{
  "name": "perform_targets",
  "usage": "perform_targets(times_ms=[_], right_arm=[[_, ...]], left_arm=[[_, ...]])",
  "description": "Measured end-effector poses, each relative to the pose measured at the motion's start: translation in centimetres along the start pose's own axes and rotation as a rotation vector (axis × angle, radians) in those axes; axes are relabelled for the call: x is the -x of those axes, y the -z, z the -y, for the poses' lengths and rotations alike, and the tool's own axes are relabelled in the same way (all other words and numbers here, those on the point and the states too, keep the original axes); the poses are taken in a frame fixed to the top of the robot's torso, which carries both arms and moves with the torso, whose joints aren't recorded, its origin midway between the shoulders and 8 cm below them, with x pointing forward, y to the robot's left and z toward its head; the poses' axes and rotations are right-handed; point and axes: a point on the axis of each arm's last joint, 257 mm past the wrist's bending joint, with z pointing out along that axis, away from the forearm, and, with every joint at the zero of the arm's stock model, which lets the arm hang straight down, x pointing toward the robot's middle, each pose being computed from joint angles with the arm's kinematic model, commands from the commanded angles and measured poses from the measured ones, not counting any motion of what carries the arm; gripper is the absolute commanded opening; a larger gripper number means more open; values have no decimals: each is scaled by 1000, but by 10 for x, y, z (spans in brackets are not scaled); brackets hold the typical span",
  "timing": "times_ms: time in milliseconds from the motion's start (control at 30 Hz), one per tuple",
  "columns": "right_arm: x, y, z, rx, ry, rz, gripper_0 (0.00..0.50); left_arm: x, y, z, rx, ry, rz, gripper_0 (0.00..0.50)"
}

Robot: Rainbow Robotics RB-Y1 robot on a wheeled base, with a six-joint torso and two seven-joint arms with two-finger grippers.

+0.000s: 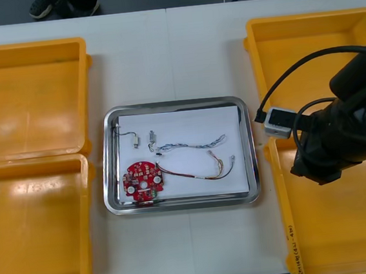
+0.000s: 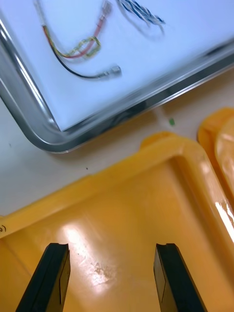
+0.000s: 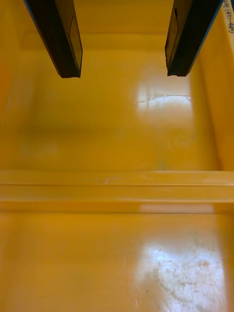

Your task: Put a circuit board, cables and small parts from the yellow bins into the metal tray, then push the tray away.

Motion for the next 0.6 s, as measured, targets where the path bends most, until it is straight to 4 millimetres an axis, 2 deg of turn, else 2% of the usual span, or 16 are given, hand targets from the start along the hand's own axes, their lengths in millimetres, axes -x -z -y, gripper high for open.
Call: perform_targets(times_ms=[167,367,600], right_arm=[[27,-5,-11,-9,122,13,500],[59,-14,-34,24,230,31,500],[91,-27,-49,27,320,21,500]], left_arm=[[-13,-1,-2,2,-3,-15,500],[-24,-2,-2,-3,-2,-32,500],[-30,-2,0,-19,-60,-42,500]])
